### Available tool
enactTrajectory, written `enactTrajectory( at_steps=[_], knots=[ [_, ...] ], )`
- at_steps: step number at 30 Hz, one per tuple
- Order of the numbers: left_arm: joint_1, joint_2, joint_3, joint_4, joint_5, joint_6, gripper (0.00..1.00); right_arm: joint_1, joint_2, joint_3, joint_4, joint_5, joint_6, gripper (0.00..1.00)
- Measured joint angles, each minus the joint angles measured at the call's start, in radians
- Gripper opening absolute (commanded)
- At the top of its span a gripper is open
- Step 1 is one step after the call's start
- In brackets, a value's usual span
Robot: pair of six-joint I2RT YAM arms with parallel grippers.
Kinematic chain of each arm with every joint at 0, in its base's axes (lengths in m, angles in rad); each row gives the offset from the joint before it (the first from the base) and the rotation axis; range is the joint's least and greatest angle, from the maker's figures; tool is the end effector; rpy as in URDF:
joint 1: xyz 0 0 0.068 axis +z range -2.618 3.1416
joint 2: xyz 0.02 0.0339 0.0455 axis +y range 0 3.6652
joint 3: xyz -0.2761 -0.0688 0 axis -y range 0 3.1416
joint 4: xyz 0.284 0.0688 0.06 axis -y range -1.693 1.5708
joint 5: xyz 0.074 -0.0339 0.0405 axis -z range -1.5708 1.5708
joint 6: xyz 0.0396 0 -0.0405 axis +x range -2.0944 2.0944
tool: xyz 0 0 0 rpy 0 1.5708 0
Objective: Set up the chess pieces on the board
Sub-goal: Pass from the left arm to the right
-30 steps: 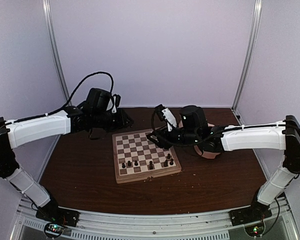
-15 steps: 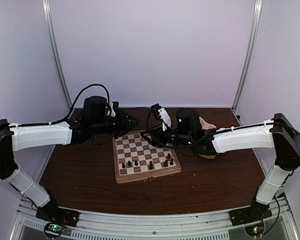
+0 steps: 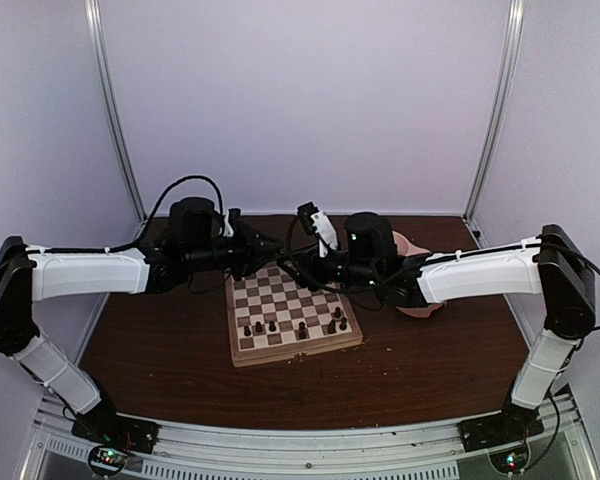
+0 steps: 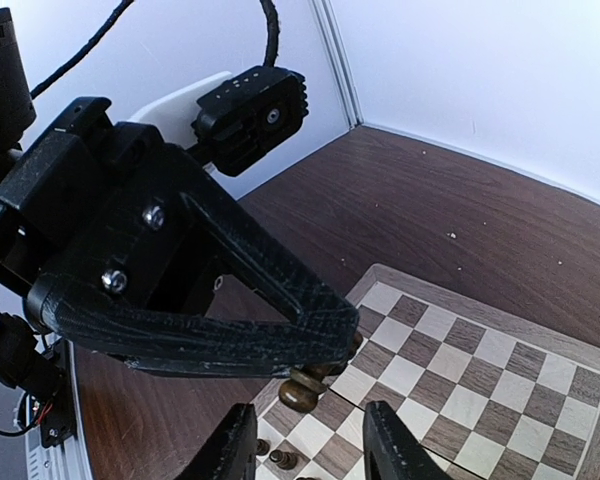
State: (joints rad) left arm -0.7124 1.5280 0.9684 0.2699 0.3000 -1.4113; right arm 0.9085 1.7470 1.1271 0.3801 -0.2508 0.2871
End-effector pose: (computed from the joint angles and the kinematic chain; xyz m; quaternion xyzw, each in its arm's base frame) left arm 0.2859 -0.2624 0.2575 -0.1875 0.7754 -0.5744 0.1833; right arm 0.2650 0.3558 0.2425 -0.3121 0.7195 0.4261 0.4510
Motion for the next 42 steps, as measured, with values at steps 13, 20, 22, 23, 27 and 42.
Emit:
enactTrajectory(
  at_steps=[13, 20, 22, 23, 27, 42],
  knots=[
    [0.000, 0.018, -0.002, 0.037, 0.019, -0.021, 0.17, 0.005, 0.004, 0.002, 0.006, 0.057, -0.011, 0.31],
    [0.000, 0.023, -0.006, 0.045, 0.019, -0.032, 0.17, 0.005, 0.004, 0.002, 0.017, 0.068, -0.022, 0.31],
    [0.000, 0.023, -0.006, 0.048, 0.022, -0.035, 0.17, 0.005, 0.004, 0.002, 0.018, 0.072, -0.023, 0.29],
    [0.000, 0.023, -0.006, 0.050, 0.022, -0.036, 0.17, 0.005, 0.004, 0.002, 0.019, 0.073, -0.024, 0.28],
    [0.000, 0.023, -0.008, 0.059, 0.022, -0.040, 0.17, 0.005, 0.005, 0.005, 0.021, 0.078, -0.026, 0.24],
    [0.000, 0.023, -0.015, 0.076, 0.022, -0.055, 0.17, 0.010, 0.012, 0.016, 0.023, 0.116, -0.036, 0.26]
  ],
)
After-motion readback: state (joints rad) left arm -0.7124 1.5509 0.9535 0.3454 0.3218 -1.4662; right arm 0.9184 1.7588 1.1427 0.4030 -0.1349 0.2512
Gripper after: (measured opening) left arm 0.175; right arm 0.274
